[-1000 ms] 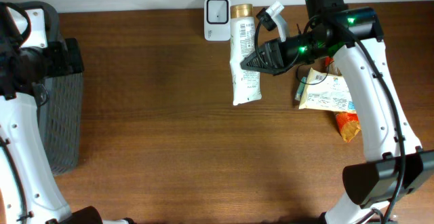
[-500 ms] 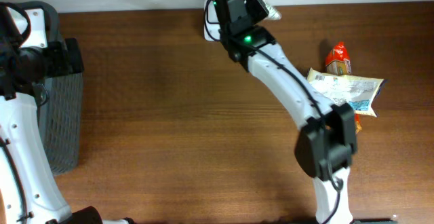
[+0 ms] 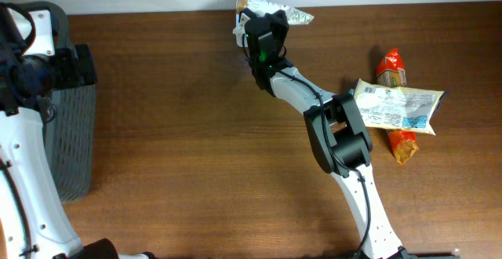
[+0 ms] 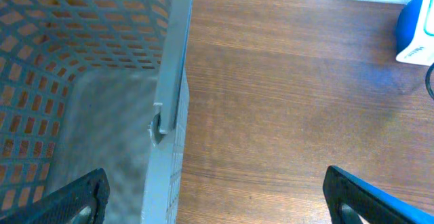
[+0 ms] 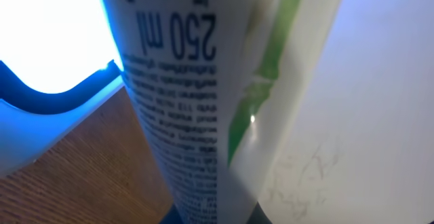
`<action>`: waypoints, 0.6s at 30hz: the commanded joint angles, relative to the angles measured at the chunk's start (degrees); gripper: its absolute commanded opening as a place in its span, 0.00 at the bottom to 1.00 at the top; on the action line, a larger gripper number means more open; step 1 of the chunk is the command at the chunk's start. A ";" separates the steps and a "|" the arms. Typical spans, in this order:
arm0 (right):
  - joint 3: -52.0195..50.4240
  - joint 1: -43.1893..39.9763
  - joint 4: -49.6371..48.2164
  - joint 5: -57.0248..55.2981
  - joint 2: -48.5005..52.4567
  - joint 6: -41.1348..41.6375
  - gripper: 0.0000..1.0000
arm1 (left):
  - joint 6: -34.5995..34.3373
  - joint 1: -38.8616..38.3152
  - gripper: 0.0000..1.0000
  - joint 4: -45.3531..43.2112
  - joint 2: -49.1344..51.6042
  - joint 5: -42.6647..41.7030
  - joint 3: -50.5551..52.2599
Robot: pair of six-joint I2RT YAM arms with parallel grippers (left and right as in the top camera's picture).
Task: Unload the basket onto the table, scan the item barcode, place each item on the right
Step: 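Hold the tube's barcode in front of the scanner, then place the tube beside the other items at right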
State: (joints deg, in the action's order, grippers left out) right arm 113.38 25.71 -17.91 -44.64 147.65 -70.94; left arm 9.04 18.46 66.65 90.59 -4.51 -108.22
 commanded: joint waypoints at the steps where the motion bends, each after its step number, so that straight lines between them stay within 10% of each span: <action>1: 1.66 0.92 -1.05 0.09 -0.87 0.39 0.04 | 0.74 0.20 0.99 0.04 -0.39 -0.59 -0.42; 11: 1.66 3.17 5.68 -4.90 -16.09 -1.07 0.04 | 0.74 0.20 0.99 0.04 -0.39 -0.59 -0.42; 16: 1.66 6.51 46.69 -4.87 -29.77 36.94 0.04 | 0.74 0.20 0.99 0.04 -0.39 -0.59 -0.42; 18: 1.66 5.99 73.18 3.76 -31.91 73.13 0.04 | 0.74 0.20 0.99 0.04 -0.39 -0.59 -0.42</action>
State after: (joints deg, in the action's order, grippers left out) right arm 116.01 32.25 37.82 -46.72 118.80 -36.29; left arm 9.04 18.46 66.70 90.59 -4.54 -108.22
